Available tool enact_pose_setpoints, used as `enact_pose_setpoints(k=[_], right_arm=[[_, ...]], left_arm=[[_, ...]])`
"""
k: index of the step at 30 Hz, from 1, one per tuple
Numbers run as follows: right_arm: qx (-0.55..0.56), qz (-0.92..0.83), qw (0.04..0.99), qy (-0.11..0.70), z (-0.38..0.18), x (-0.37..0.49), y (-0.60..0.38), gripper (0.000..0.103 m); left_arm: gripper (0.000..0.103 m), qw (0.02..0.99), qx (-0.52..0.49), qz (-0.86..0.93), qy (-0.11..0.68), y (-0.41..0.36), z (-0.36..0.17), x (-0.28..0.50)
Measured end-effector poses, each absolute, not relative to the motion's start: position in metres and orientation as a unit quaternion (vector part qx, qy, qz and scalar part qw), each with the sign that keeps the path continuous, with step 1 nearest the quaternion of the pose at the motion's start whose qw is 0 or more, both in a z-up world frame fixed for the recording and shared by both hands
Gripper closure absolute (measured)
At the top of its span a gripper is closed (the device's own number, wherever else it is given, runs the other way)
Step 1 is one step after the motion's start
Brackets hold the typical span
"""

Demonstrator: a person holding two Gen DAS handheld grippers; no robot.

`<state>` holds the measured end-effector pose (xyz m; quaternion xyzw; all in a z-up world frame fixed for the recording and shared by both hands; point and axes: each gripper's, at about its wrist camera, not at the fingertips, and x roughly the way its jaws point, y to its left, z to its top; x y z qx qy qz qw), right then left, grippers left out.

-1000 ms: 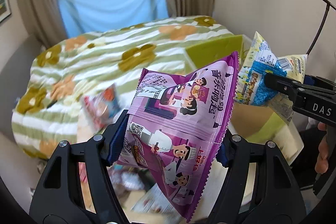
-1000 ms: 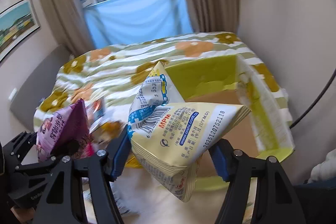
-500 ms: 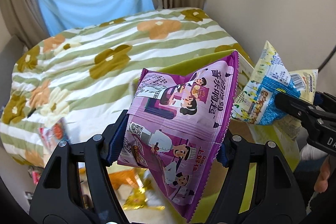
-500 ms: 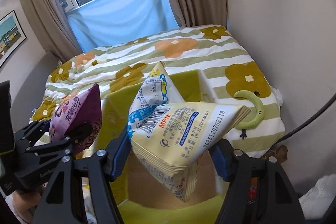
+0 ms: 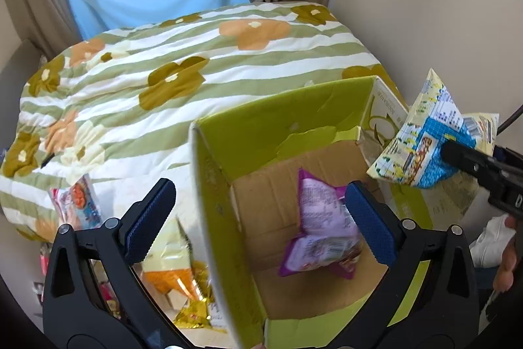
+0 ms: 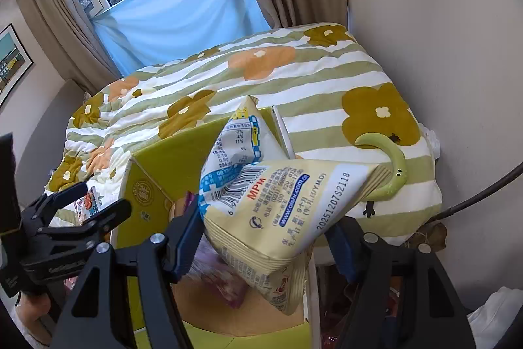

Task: Organize snacks
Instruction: 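Carry both bags into the yellow box and open both grippers, then move both grippers back toward the remaining snack bags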

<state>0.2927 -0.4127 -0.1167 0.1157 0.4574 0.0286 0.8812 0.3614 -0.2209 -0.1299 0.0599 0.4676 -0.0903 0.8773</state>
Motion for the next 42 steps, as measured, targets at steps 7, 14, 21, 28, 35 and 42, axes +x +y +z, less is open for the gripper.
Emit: enact_pose_setpoints(k=[7, 14, 21, 28, 35, 42], right_arm=[[0.111, 0.045, 0.883, 0.453, -0.107, 0.299, -0.4, 0.036], [0.113, 0.068, 0.876, 0.464, -0.116, 0.324, -0.376, 0.036], [0.115, 0.082, 0.861, 0.489, -0.14, 0.343, -0.365, 0.003], [0.09, 0.08, 0.866, 0.486, -0.14, 0.32, -0.373, 0.002], [0.089, 0.08, 0.875, 0.469, -0.125, 0.309, -0.382, 0.002], [0.062, 0.075, 0.876, 0.472, -0.11, 0.3, -0.379, 0.002]], left_arm=[[0.001, 0.877, 0.049, -0.082, 0.471, -0.194, -0.127, 0.338], [0.001, 0.879, 0.046, -0.067, 0.469, -0.175, -0.127, 0.33], [0.001, 0.878, 0.037, -0.055, 0.474, -0.167, -0.127, 0.331], [0.001, 0.879, 0.036, -0.055, 0.473, -0.171, -0.129, 0.325], [0.001, 0.886, 0.035, -0.053, 0.459, -0.179, -0.116, 0.318], [0.001, 0.891, 0.029, -0.036, 0.451, -0.178, -0.096, 0.303]])
